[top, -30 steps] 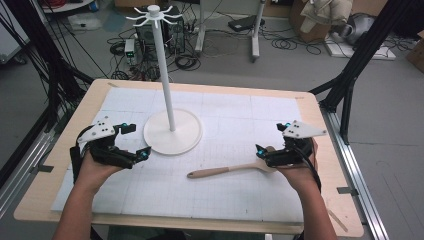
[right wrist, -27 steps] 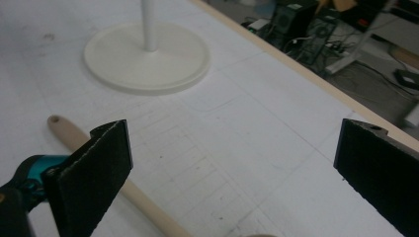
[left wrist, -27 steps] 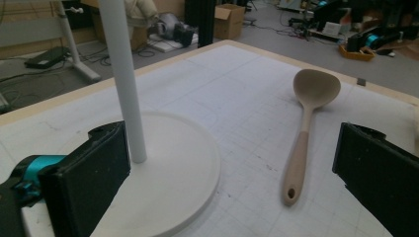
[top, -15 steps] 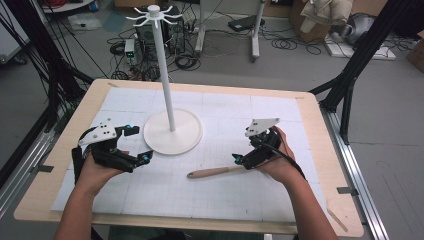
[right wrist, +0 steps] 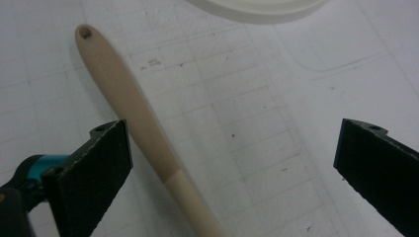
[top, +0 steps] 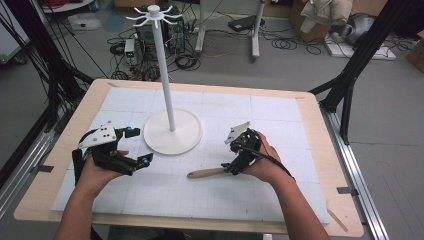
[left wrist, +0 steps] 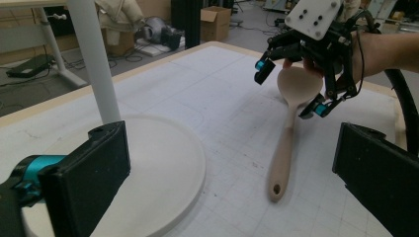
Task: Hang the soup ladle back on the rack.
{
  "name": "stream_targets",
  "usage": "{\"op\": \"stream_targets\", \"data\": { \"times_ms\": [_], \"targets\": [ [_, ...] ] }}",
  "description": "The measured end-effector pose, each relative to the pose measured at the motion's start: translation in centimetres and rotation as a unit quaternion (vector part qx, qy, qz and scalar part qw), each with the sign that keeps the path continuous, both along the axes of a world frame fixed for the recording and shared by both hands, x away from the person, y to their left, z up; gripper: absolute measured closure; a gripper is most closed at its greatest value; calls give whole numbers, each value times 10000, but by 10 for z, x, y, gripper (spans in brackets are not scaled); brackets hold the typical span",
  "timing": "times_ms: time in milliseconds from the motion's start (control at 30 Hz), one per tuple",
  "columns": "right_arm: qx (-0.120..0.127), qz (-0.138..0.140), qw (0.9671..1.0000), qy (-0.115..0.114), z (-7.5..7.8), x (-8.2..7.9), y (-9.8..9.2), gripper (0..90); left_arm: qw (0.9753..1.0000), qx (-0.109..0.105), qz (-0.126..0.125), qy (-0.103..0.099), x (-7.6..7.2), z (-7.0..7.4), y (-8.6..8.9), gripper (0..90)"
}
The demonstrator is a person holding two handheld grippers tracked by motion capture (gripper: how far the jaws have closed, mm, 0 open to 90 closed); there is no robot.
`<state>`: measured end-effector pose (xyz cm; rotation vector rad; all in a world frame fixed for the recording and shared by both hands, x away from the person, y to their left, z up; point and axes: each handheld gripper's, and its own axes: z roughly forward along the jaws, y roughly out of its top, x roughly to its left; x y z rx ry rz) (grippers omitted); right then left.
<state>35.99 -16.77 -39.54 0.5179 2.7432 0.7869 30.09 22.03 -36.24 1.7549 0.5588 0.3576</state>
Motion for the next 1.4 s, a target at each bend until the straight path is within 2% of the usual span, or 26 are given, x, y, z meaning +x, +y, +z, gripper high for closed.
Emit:
{"op": "stream_targets", "data": {
  "times_ms": [133, 167, 233, 267, 400, 500, 600, 633, 667, 700, 767, 867, 1000, 1233, 1300, 1333, 1367, 1400],
  "targets": [
    [-170, 101, 9998, 77, -6, 1, 4, 4, 10000, -17, 38, -1, 0, -1, 3, 17],
    [-258, 145, 9994, 188, -11, 1, 7, 10, 10000, -15, 35, -2, 0, -1, 3, 17],
    [-306, 180, 9991, 233, -13, 2, 8, 10, 10000, 12, 40, -14, 0, -2, 3, 17],
    [-409, 197, 9985, 291, -17, 4, 10, 10, 10000, 20, 38, -14, 0, -2, 2, 18],
    [-524, 246, 9976, 385, -20, 4, 12, 10, 10000, 27, 24, -10, -1, -3, 2, 18],
    [-684, 333, 9960, 472, -24, 3, 13, 52, 10000, 28, 57, -18, -1, -4, 2, 17],
    [-767, 323, 9954, 481, -25, 4, 14, 53, 10000, -1, 73, -11, -1, -4, 3, 17],
    [-773, 360, 9948, 563, -26, 4, 14, 96, 10000, -8, 91, -27, -1, -4, 3, 18],
    [-773, 360, 9948, 563, -26, 4, 14, 96, 10000, -8, 91, -27, -1, -4, 3, 17],
    [-792, 393, 9944, 585, -26, 3, 15, 158, 10000, -15, 92, -24, -1, -4, 3, 18],
    [-794, 414, 9937, 673, -27, 4, 16, 211, 9999, -17, 97, -24, -2, -4, 4, 17],
    [-795, 437, 9933, 711, -28, 4, 17, 260, 10000, -13, 94, -30, -2, -4, 4, 17],
    [-753, 467, 9916, 939, -29, 5, 16, 363, 9999, -5, 114, -47, -2, -5, 5, 18],
    [-781, 560, 9904, 998, -27, 5, 15, 449, 9998, 13, 185, -72, -3, -8, 6, 18],
    [-825, 611, 9891, 1055, -25, 6, 16, 532, 9998, 5, 181, -80, -3, -8, 7, 18],
    [-825, 611, 9891, 1055, -25, 6, 16, 532, 9998, 5, 181, -80, -3, -8, 7, 18],
    [-841, 612, 9885, 1098, -24, 5, 16, 616, 9998, -10, 184, -80, -3, -8, 8, 18],
    [-841, 612, 9885, 1098, -24, 5, 16, 616, 9998, -9, 173, -87, -3, -8, 8, 18]
  ]
}}
